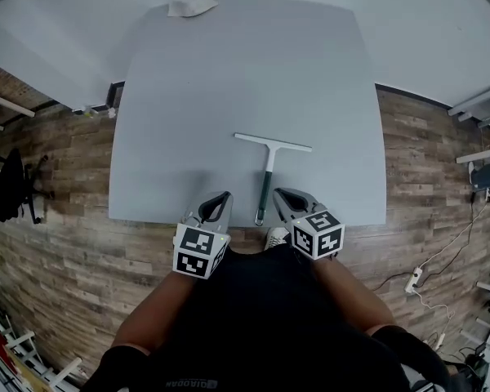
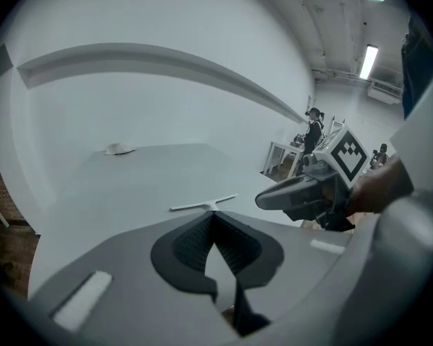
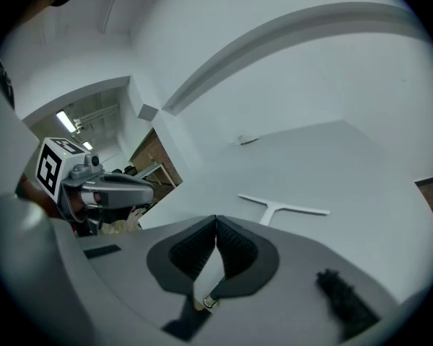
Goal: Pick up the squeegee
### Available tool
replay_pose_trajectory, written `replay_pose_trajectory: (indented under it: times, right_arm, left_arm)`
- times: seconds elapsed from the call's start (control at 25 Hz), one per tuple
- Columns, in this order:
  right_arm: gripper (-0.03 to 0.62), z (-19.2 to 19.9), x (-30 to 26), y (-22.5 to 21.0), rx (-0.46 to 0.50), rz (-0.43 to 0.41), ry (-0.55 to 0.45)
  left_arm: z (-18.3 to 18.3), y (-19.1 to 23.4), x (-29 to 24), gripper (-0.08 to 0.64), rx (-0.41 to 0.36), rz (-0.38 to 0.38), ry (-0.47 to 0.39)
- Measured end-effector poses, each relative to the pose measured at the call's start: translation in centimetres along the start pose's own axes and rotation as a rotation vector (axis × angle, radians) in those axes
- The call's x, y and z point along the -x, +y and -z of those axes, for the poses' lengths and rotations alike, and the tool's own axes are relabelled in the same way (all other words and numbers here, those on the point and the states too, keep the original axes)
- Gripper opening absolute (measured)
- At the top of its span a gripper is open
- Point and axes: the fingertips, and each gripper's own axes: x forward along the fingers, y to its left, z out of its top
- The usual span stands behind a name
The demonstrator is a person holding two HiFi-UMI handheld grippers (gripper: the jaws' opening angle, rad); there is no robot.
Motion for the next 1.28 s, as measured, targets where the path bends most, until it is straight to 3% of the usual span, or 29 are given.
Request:
replay_pose_trajectory:
  times: [0.32, 0.64, 0.72, 0.96, 1.28]
  right_arm:
    - [0.006, 0.4, -4.1, -3.2, -0.039, 0.161, 0.042]
    - [0.008, 1.7, -7.9, -6.5, -0.040, 0.297, 0.150]
    - [0.057, 2.6, -8.6, -7.2, -0.043, 0.329, 0.184]
    - [0.104, 4.1, -9.7, -9.1, -0.066, 0.393, 0.244]
    - [0.121, 5.3, -11.1, -9.9, -0.139, 0.404, 0.276]
  left_arm:
    - [0.9, 3.7, -1.1, 0.007, -0.008, 0.058, 0.019]
    - [1.4, 6.3, -1.1, 0.007, 0.014, 0.095, 0.033]
    - [1.8, 7.0, -0.8, 0.007, 0.020, 0.091, 0.039]
    - [2.8, 9.2, 0.1, 0.007, 0.040, 0.070, 0.050]
    - [3.0, 10.4, 0.5, 0.007, 0.050, 0.069, 0.044]
